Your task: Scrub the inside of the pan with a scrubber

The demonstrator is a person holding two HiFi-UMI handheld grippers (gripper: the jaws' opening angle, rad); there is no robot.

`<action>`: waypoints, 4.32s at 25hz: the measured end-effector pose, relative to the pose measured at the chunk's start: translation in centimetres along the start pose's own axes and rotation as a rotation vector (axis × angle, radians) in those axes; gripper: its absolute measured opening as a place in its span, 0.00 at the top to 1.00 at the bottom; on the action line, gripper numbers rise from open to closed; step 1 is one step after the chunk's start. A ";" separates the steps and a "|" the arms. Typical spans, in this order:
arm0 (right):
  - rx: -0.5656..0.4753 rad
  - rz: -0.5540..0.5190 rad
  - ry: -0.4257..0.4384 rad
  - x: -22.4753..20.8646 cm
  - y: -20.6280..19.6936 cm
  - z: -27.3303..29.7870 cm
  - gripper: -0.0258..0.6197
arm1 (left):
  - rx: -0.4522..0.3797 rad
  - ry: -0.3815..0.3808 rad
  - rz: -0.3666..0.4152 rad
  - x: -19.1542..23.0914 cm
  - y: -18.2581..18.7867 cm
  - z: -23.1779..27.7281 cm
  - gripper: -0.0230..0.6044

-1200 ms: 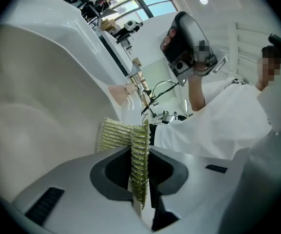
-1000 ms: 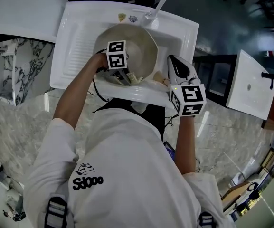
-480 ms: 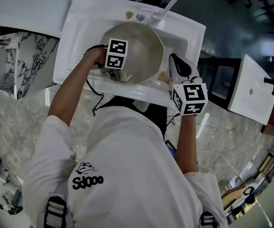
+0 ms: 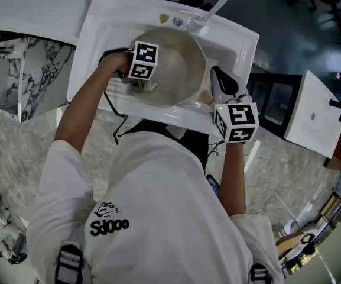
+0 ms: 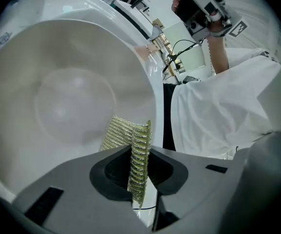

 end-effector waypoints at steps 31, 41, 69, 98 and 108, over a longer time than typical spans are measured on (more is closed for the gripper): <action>0.032 0.026 -0.014 -1.2 -1.3 -0.2 0.95 | 0.129 0.758 -0.174 7.6 0.5 -6.1 0.86; 0.051 0.041 -0.017 -2.0 -2.3 -0.4 0.95 | 0.166 0.843 -0.162 10.3 3.1 -6.1 0.86; 0.076 0.070 -0.025 -2.8 -3.8 -1.6 0.95 | -0.192 0.662 -0.156 10.4 11.4 -5.0 0.86; 0.059 0.068 0.023 1.0 -3.9 -1.0 0.95 | -0.092 0.359 -0.015 4.2 8.9 5.1 0.86; 0.052 0.076 0.038 1.2 -3.0 -0.3 0.94 | 0.029 0.341 -0.080 4.7 4.8 4.6 0.86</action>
Point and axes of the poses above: the fingertips, and each gripper's own axes: z forward along the fingers, x to its left, y out of its top, the point moved 6 cm from there along -z, backward along the fingers, and after that the axes turned 13 degrees about -y, right-handed, at the moved point
